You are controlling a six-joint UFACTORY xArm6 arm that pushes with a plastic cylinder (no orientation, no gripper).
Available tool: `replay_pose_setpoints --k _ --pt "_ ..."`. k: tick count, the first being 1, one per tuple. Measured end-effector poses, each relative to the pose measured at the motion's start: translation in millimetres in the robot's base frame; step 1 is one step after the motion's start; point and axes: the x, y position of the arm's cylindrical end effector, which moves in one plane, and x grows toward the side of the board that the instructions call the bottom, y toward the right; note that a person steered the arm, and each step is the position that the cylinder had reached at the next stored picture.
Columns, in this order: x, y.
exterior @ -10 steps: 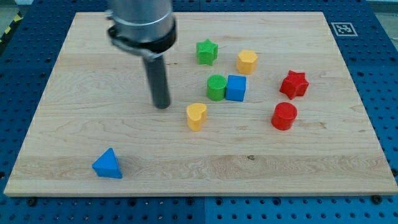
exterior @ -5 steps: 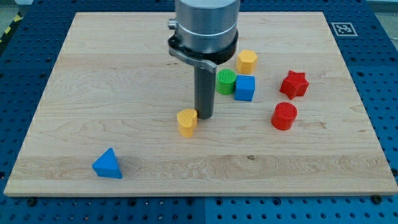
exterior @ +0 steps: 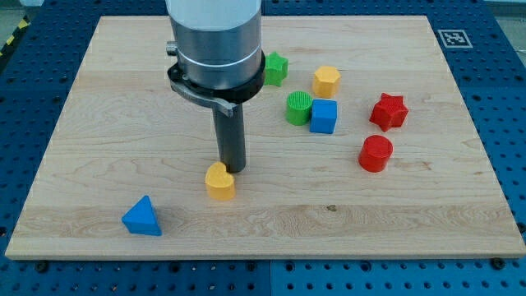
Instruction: Place the yellow heart to the right of the blue triangle
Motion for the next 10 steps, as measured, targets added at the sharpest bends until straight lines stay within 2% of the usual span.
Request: replay_pose_setpoints --k 1,4,6,10 --pt "17.7 0.0" --pt "-4.3 -31.3" --pt "22.8 -37.6" --pt "26.2 -37.6"
